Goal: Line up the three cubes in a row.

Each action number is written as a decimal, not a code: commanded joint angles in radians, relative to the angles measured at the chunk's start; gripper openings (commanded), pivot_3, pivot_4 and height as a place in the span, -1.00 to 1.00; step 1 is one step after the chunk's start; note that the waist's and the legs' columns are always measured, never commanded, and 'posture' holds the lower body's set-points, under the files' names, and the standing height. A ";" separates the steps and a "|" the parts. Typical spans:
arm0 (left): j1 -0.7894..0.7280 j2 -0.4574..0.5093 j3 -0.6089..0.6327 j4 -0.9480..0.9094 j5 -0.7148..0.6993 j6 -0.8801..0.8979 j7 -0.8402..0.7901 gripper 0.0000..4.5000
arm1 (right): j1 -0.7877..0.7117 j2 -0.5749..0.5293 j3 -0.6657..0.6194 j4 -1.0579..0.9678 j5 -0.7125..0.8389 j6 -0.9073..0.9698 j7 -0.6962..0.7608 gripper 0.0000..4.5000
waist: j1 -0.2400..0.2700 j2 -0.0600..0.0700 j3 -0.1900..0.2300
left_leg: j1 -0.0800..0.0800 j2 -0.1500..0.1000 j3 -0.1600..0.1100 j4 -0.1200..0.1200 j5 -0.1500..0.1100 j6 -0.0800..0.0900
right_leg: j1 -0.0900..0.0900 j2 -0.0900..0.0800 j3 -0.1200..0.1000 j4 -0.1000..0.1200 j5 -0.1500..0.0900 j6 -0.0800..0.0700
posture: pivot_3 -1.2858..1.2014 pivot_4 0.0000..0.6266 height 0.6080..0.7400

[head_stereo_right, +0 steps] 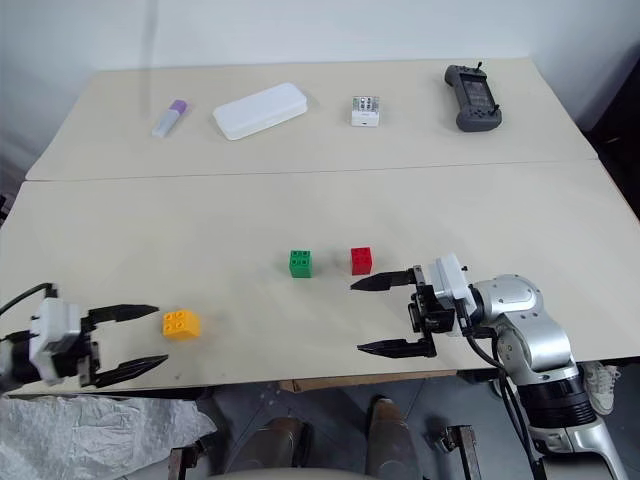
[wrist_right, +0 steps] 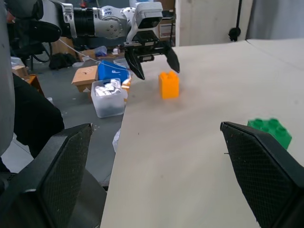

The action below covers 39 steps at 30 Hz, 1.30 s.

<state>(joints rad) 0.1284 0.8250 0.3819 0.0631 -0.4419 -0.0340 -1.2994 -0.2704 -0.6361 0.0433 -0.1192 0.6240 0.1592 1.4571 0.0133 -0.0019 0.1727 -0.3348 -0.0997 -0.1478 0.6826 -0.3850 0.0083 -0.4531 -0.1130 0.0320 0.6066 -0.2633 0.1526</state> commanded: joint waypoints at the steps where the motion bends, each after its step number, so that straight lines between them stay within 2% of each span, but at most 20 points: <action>1: -0.033 -0.006 -0.033 0.022 0.017 -0.041 -0.006 0.88 | 0.008 -0.012 -0.031 -0.028 0.006 -0.001 -0.011 1.00 | -0.005 0.000 0.000 | 0.000 0.000 0.000 0.000 0.000 0.000 | 0.000 0.000 0.000 0.000 0.000 0.000 | 0.03 -0.52 1.00; 3: -0.050 -0.010 -0.058 0.027 0.020 -0.055 -0.013 0.70 | 0.017 -0.018 -0.039 -0.027 0.000 -0.005 -0.014 1.00 | -0.004 0.000 0.000 | 0.000 0.000 0.000 0.000 0.000 0.000 | 0.000 0.000 0.000 0.000 0.000 0.000 | 0.03 -0.52 1.00; 10: -0.088 0.002 -0.094 0.032 0.015 -0.073 -0.029 -0.27 | 0.050 -0.030 -0.062 -0.045 0.001 -0.005 -0.034 1.00 | -0.003 0.000 0.000 | 0.000 0.000 0.000 0.000 0.000 0.000 | 0.000 0.000 0.000 -0.001 0.000 0.000 | 0.03 -0.52 1.00; 11: -0.107 0.004 -0.102 0.017 0.004 -0.054 -0.029 -0.34 | 0.056 -0.032 -0.066 -0.049 0.002 -0.005 -0.038 1.00 | -0.002 0.000 0.000 | 0.000 0.000 0.000 0.000 0.000 0.000 | 0.000 0.000 0.000 -0.001 0.000 0.000 | 0.03 -0.52 1.00; 14: -0.231 0.008 -0.144 -0.044 -0.055 0.060 -0.027 -0.34 | 0.073 -0.034 -0.081 -0.056 0.000 -0.006 -0.053 1.00 | 0.013 0.000 0.000 | 0.000 0.000 0.000 0.001 0.000 0.000 | 0.000 0.000 0.000 0.000 0.000 0.000 | 0.03 -0.52 1.00; 17: -0.380 0.010 -0.219 -0.001 -0.020 0.066 -0.071 -0.34 | 0.086 -0.038 -0.089 -0.062 -0.001 -0.006 -0.063 1.00 | 0.014 0.000 0.000 | -0.001 -0.001 -0.001 0.002 0.000 0.000 | 0.000 -0.001 -0.001 0.000 0.000 0.000 | 0.03 -0.52 1.00; 21: -0.699 -0.067 -0.387 0.318 0.129 -0.063 -0.174 -0.34 | 0.097 -0.051 -0.102 -0.067 -0.002 -0.003 -0.068 1.00 | 0.014 0.000 0.000 | -0.001 -0.003 -0.001 0.003 0.000 0.000 | 0.000 -0.001 -0.002 0.001 0.001 0.000 | 0.03 -0.52 1.00; 26: -0.886 -0.144 -0.462 0.634 0.231 -0.217 -0.224 -0.34 | 0.104 -0.067 -0.127 -0.083 0.005 0.008 -0.087 1.00 | -0.012 0.000 0.000 | -0.001 -0.003 0.003 0.002 0.000 0.001 | -0.002 -0.001 -0.002 0.001 0.001 0.000 | 0.03 -0.52 1.00; 32: -1.009 -0.188 -0.487 0.866 0.290 -0.331 -0.249 -0.34 | 0.146 -0.069 -0.148 -0.107 0.001 0.004 -0.109 1.00 | -0.017 -0.002 0.001 | -0.004 -0.004 0.006 0.002 0.000 0.001 | -0.009 -0.002 -0.003 0.004 0.001 0.001 | 0.03 -0.52 1.00; 39: -1.037 -0.185 -0.484 0.900 0.275 -0.301 -0.313 -0.34 | 0.168 -0.052 -0.146 -0.110 -0.008 -0.011 -0.135 1.00 | -0.012 -0.002 0.001 | -0.005 -0.004 0.006 0.008 0.000 0.001 | -0.009 -0.002 -0.002 0.007 0.001 0.001 | 0.03 -0.52 1.00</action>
<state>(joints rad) -0.8904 0.6281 -0.1107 0.9609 -0.1534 -0.3392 -1.5020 -0.1063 -0.6942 -0.0863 -0.2019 0.6097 0.1673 1.3270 0.0016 -0.0042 0.1734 -0.3404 -0.1036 -0.1414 0.6909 -0.3854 0.0098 -0.4619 -0.1155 0.0304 0.6138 -0.2618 0.1542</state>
